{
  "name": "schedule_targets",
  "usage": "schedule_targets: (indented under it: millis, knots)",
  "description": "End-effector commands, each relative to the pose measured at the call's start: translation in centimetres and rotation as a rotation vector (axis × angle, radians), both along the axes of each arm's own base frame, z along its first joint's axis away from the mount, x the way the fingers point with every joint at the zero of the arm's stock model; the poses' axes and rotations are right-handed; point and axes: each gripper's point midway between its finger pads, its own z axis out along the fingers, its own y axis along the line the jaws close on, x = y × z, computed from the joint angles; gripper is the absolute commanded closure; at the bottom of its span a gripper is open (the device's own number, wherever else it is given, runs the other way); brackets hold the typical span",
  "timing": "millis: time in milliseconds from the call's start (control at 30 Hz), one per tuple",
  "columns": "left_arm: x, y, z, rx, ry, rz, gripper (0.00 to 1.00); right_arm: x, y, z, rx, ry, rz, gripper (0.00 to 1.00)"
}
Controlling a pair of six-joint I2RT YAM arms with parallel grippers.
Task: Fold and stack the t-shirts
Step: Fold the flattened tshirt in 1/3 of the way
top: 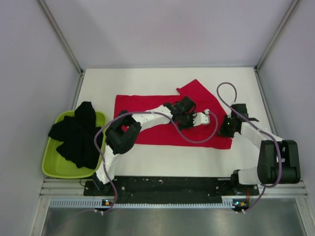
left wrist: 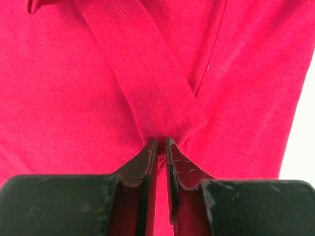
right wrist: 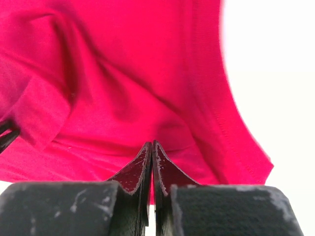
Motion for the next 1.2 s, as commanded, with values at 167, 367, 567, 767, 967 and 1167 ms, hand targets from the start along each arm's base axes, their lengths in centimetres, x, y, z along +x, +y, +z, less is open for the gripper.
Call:
schedule_targets:
  millis: [167,367,567,767,967,1167]
  knots:
    - [2.4,4.9,7.2,-0.072,0.078,0.15,0.83,3.3,0.4,5.4,-0.118,-0.129,0.031,1.0]
    - [2.1,12.4,6.4,-0.022,0.15,0.279,0.83,4.4,4.2,3.9,0.002,-0.096,0.122,1.0]
    - [1.9,20.7,3.1,0.132,0.16,0.501,0.83,5.7,5.6,2.1,0.024,-0.032,0.118,1.0]
    - [0.7,26.7,0.6,0.202,0.198,0.659,0.83,6.8,6.4,1.9,0.026,-0.023,0.122,1.0]
    - [0.6,28.4,-0.1,0.202,0.194,0.707,0.83,9.8,8.0,1.4,0.028,-0.015,0.141,1.0]
    - [2.2,29.9,2.3,0.161,0.151,0.746,0.82,17.4,13.1,4.5,0.046,-0.145,0.217,1.0]
